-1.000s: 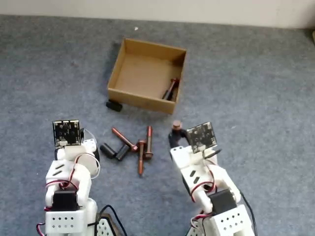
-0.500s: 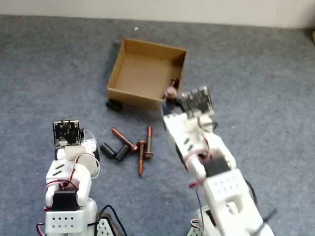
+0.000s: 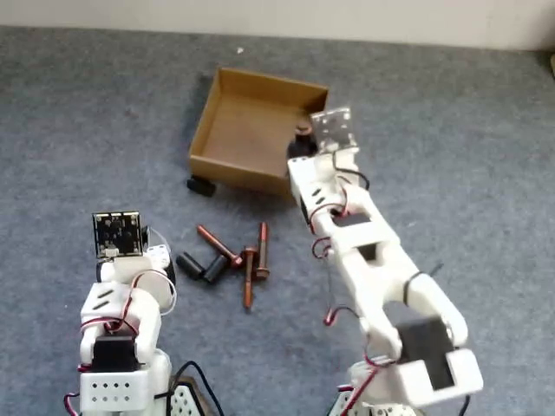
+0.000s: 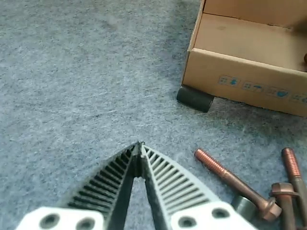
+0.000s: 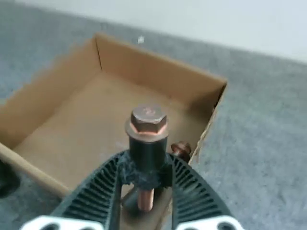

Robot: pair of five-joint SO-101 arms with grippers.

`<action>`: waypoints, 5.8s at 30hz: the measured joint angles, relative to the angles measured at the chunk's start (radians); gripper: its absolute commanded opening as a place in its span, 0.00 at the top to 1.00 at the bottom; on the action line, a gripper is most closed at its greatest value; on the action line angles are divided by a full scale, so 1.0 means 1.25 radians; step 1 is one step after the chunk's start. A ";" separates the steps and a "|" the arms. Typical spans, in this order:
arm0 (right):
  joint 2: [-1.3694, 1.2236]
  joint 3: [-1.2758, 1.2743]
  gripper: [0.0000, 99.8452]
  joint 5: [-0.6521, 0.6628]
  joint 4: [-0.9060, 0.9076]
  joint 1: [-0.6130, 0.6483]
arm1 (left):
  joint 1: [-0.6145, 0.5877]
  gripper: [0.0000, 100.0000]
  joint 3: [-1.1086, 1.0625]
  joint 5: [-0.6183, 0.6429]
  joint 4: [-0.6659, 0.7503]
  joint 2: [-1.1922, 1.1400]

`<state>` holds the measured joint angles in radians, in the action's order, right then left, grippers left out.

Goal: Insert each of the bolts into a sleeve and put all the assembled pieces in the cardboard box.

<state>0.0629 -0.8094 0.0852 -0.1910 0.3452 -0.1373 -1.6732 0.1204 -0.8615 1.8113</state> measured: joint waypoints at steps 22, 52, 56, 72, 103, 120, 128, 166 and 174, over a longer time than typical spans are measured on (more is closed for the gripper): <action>0.155 0.032 0.85 0.000 0.245 0.007 | -0.064 0.99 0.000 0.000 0.000 0.000; -0.298 0.462 0.85 -0.001 0.534 0.355 | -0.241 0.99 0.000 0.000 0.028 0.000; -0.390 0.565 0.85 -0.001 0.534 0.355 | -0.241 0.99 0.000 0.000 0.028 0.000; -0.609 0.837 1.00 0.000 0.674 0.325 | -0.241 0.99 0.000 0.000 0.028 0.000; -0.517 0.870 0.76 0.069 0.784 0.340 | -0.241 0.99 0.000 0.000 0.028 0.000; -0.686 0.956 0.98 0.097 0.728 0.345 | -0.241 0.99 0.000 0.000 0.028 0.000; -0.687 0.982 0.99 0.198 0.822 0.344 | -0.241 0.99 0.000 0.000 0.028 0.000; 0.183 0.176 0.99 0.204 1.045 0.161 | -0.241 0.99 0.000 0.000 0.028 0.000; 0.263 -0.010 0.99 0.204 1.013 0.065 | -0.241 0.99 0.000 0.000 0.028 0.000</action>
<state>0.3913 -0.8216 0.3399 1.0748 0.4266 -0.4381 -1.6732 0.1204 -0.8263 1.8113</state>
